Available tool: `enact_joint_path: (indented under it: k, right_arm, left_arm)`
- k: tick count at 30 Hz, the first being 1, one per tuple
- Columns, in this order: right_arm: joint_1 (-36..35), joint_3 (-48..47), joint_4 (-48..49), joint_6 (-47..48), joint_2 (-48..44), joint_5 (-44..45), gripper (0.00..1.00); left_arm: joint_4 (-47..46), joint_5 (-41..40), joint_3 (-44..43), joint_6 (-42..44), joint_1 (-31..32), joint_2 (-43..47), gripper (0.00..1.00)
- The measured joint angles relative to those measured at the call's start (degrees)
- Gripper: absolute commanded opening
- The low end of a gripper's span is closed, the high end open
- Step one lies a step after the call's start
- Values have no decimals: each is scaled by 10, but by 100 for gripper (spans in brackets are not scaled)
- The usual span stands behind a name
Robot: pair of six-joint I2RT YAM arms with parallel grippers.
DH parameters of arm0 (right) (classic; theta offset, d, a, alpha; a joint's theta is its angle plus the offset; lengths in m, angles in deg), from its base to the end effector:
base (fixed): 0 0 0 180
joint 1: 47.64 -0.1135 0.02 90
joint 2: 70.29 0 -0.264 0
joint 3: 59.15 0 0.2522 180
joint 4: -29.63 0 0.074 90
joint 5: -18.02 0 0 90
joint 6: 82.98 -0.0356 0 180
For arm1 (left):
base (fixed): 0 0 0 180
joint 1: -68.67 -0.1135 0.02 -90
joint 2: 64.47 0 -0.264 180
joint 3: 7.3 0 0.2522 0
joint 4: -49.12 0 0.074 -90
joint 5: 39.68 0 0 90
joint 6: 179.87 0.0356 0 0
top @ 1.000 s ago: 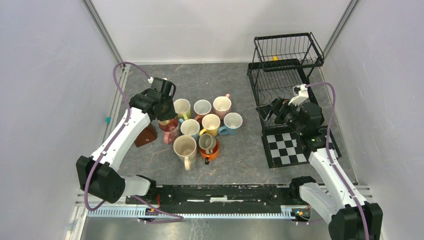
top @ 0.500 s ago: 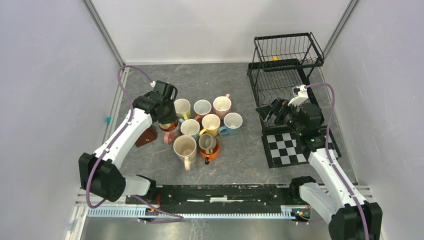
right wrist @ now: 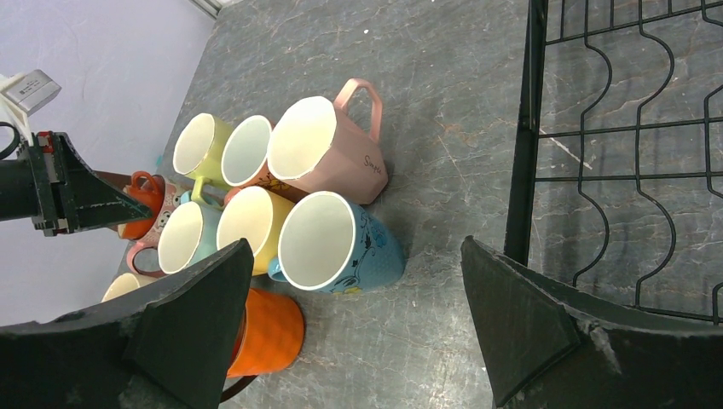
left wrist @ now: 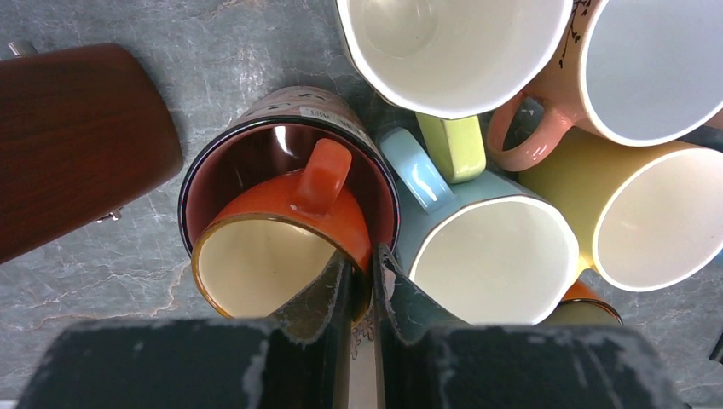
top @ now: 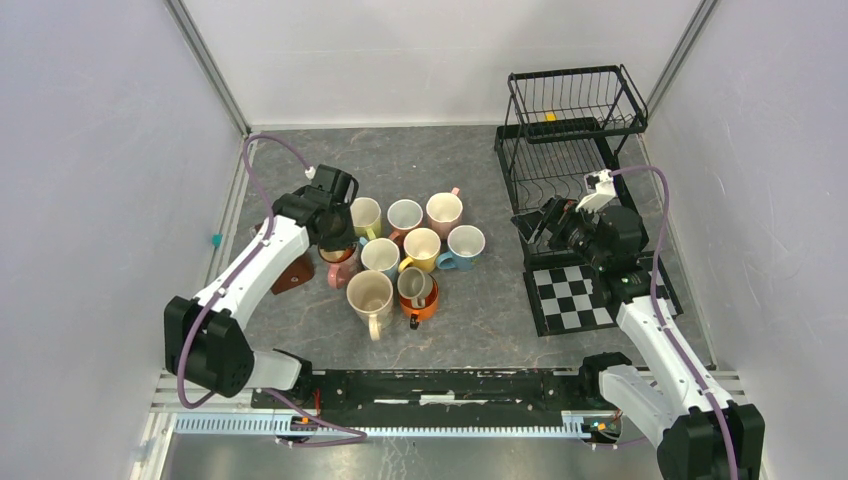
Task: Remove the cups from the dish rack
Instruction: Place the cup into the cup.
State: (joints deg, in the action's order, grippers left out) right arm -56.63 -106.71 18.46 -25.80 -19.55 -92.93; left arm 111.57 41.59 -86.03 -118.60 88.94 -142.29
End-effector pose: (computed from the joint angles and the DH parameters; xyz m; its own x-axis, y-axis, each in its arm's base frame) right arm 0.2041 0.0452 0.2773 -0.4703 0.4381 -0.7661 -0.2775 0.7507 0.5996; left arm 0.2537 -0.0880 0.2796 -0.8552 -0.1907 -0.4820 -0.1556 0.9814 -0.1121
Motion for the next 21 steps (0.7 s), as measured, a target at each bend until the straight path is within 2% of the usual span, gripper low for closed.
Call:
enact_joint_path:
  k: [21]
  right_arm:
    - [0,8,5,-2,7,0,98]
  left_arm:
    - [-17,3,9,0,-3,-14,2]
